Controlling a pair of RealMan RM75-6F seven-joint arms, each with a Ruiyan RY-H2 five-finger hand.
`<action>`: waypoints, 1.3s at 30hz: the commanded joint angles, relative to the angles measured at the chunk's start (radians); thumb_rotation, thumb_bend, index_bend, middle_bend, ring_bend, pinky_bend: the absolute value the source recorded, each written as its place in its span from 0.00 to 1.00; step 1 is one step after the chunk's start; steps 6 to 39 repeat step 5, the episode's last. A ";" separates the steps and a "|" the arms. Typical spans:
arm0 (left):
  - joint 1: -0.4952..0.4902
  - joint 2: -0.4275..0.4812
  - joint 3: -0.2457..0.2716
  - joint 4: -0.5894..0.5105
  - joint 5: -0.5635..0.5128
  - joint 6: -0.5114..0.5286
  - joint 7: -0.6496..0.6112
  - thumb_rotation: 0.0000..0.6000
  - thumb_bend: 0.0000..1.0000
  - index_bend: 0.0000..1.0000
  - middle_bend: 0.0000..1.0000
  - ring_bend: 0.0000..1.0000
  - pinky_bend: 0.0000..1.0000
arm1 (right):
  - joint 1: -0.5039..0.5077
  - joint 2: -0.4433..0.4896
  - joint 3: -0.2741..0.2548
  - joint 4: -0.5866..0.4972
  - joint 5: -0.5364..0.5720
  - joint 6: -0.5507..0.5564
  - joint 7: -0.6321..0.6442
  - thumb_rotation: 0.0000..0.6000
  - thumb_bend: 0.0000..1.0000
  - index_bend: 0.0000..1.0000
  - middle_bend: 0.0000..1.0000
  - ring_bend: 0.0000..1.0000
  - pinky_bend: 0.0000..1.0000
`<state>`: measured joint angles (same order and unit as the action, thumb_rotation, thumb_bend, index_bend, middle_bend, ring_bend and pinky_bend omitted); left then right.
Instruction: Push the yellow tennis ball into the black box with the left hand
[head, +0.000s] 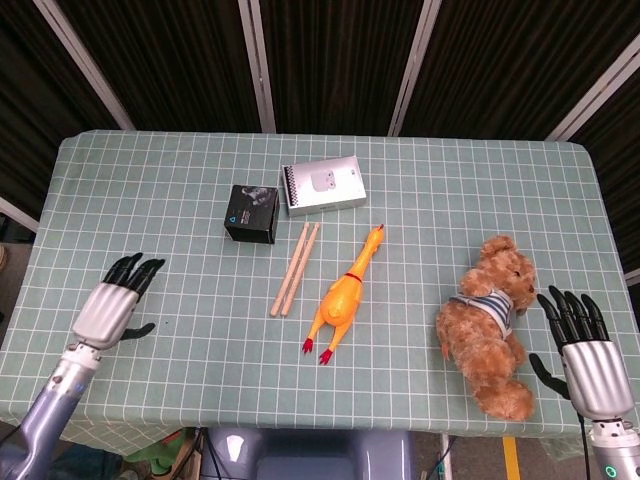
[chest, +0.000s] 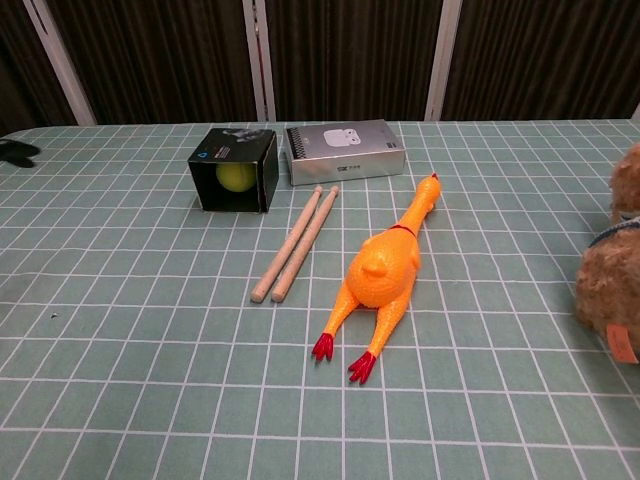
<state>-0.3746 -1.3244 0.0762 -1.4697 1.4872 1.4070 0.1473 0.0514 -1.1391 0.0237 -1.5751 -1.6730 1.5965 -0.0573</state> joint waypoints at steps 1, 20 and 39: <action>0.107 0.060 0.054 -0.084 0.067 0.132 0.058 1.00 0.07 0.00 0.09 0.01 0.09 | 0.002 -0.005 -0.003 0.002 -0.004 -0.003 -0.006 1.00 0.34 0.00 0.00 0.00 0.00; 0.148 0.079 0.072 -0.097 0.137 0.202 0.050 1.00 0.07 0.00 0.09 0.01 0.09 | 0.004 -0.006 -0.003 -0.001 -0.009 -0.005 -0.010 1.00 0.34 0.00 0.00 0.00 0.00; 0.148 0.079 0.072 -0.097 0.137 0.202 0.050 1.00 0.07 0.00 0.09 0.01 0.09 | 0.004 -0.006 -0.003 -0.001 -0.009 -0.005 -0.010 1.00 0.34 0.00 0.00 0.00 0.00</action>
